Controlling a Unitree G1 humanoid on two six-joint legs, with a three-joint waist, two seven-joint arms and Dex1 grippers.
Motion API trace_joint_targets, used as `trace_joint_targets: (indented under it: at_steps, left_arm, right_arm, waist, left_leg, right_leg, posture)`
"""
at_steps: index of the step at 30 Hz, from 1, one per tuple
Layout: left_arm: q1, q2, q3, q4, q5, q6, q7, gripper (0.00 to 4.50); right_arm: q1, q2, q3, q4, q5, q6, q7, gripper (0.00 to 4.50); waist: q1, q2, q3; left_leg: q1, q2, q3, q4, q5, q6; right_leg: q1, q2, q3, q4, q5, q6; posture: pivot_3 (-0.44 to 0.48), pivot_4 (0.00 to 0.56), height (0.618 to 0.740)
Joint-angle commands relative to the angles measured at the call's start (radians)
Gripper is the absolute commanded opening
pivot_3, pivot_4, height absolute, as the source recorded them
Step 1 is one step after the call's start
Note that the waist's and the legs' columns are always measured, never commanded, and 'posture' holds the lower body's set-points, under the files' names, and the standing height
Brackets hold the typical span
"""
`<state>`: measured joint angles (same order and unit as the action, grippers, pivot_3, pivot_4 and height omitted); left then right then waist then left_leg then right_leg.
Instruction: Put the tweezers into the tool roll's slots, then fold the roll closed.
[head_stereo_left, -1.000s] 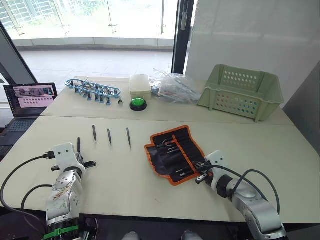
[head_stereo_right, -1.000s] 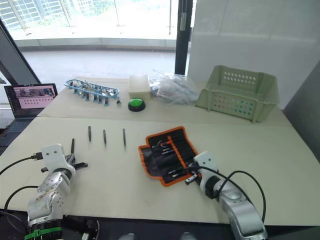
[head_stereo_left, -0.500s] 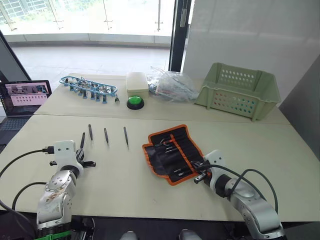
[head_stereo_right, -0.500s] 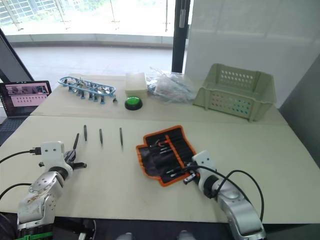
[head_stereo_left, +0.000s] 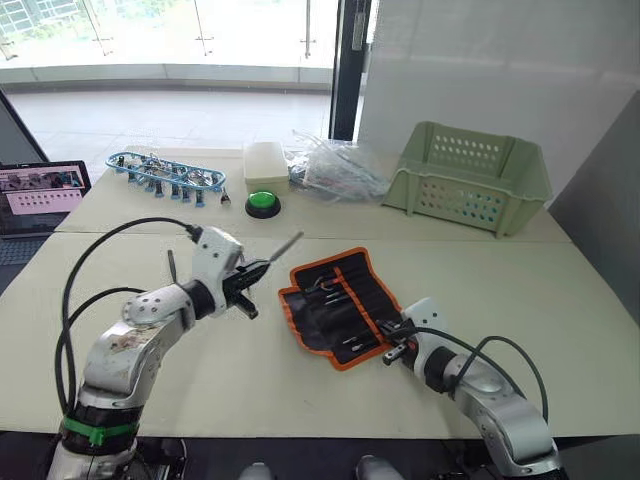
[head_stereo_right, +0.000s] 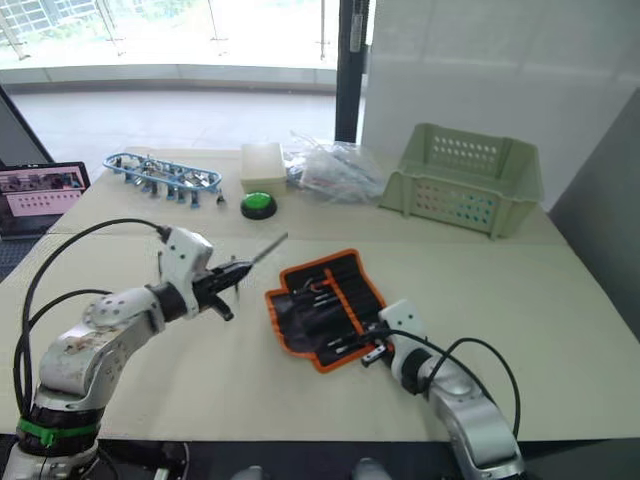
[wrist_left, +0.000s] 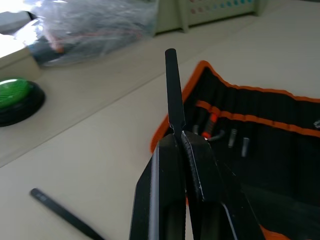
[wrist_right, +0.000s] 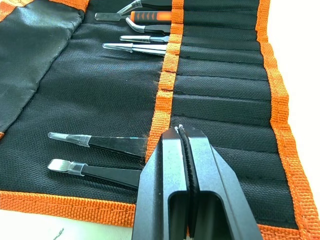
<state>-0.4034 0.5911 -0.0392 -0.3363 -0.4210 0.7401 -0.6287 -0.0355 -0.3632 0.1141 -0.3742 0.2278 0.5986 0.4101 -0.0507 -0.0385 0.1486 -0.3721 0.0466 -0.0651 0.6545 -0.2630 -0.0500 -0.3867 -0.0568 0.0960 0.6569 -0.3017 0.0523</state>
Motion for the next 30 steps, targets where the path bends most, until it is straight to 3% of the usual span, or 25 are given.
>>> trace_joint_targets:
  at_steps: [1,5,9,16,30]
  left_arm:
    - [-0.057,0.017,-0.069,0.012,-0.003,0.045,-0.061,0.01]
    - [-0.121,0.017,-0.135,0.026,0.003,0.107,-0.089,0.01]
    - [-0.169,0.073,-0.234,0.038,0.028,0.171,-0.156,0.01]
    - [-0.257,0.102,-0.33,0.095,0.088,0.171,-0.226,0.01]
    - [-0.331,0.005,-0.405,0.227,0.209,0.106,-0.245,0.01]
  right_arm:
    - [0.024,0.002,0.039,0.041,-0.024,0.024,-0.005,0.0]
    - [0.027,0.007,0.045,0.034,-0.038,0.026,-0.013,0.0]
    - [0.037,0.011,0.054,0.01,-0.05,0.035,-0.032,0.0]
    - [0.054,0.028,0.069,-0.023,-0.062,0.045,-0.053,0.0]
    - [0.066,0.047,0.079,-0.038,-0.067,0.051,-0.071,0.0]
  waist:
    - [-0.001,0.0,0.0]
    - [-0.001,0.0,0.001]
    - [-0.002,0.0,0.001]
    - [0.002,0.0,0.003]
    - [0.005,0.0,0.003]
  left_leg:
    - [0.0,0.0,0.0,-0.001,0.0,0.0]
    - [0.0,0.0,0.0,-0.002,0.0,0.0]
    - [0.0,0.0,0.0,-0.002,0.0,0.0]
    - [0.0,0.0,0.0,-0.004,0.0,0.0]
    - [0.0,0.0,0.0,-0.004,0.0,0.0]
  right_leg:
    - [0.0,0.0,0.0,0.0,0.0,0.0]
    - [-0.001,0.001,0.0,0.0,0.0,0.0]
    - [-0.001,0.001,0.0,0.0,0.0,0.0]
    - [-0.001,0.001,0.0,-0.001,0.0,0.0]
    - [-0.002,0.001,0.0,-0.001,0.0,0.0]
  posture:
    - [0.0,0.15,0.713]
    - [0.0,0.15,0.713]
    - [0.0,0.15,0.713]
    - [0.0,0.15,0.713]
    - [0.0,0.15,0.713]
